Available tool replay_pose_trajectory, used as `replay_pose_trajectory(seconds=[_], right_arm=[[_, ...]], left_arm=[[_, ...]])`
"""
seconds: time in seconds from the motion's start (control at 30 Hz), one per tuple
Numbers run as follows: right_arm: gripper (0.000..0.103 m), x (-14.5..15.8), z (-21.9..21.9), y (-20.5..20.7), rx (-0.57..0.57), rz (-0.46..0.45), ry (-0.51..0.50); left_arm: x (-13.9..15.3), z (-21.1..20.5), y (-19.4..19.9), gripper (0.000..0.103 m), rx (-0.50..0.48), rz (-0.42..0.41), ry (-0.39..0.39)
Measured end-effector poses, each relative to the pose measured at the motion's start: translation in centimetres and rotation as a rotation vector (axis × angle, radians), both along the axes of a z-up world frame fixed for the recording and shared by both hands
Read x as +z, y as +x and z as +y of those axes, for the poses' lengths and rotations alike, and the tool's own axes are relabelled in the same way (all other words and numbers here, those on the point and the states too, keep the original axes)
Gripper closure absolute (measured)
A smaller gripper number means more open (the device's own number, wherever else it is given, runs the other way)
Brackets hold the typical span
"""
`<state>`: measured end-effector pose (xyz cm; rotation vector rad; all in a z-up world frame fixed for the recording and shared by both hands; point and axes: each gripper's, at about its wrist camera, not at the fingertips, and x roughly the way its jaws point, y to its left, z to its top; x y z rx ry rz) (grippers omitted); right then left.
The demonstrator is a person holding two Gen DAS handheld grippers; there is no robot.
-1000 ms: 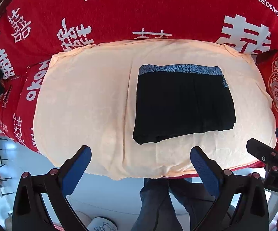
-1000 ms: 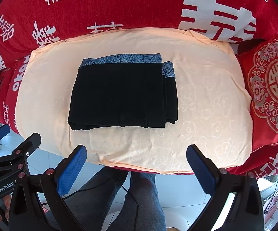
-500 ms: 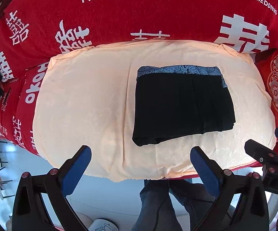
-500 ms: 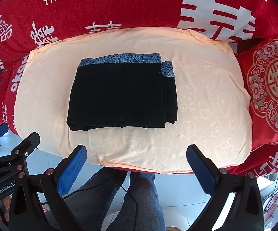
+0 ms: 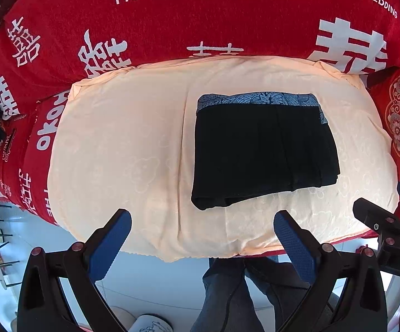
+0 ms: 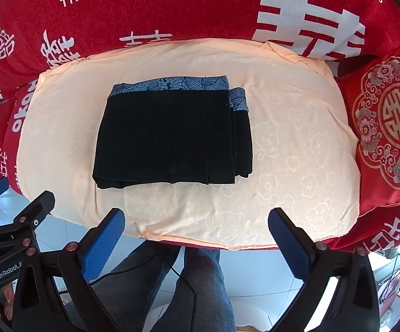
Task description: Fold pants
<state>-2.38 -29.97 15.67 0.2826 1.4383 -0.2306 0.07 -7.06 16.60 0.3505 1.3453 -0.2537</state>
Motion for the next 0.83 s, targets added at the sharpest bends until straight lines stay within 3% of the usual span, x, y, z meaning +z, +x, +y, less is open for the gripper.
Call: replay_pose_trajectory(seconds=[0.83], right_arm=[[0.0,-0.54,0.26,-0.16,0.007,0.011,0.003]], left_arm=[[-0.29,-0.16,-0.31,0.0,-0.003,0.012,-0.023]])
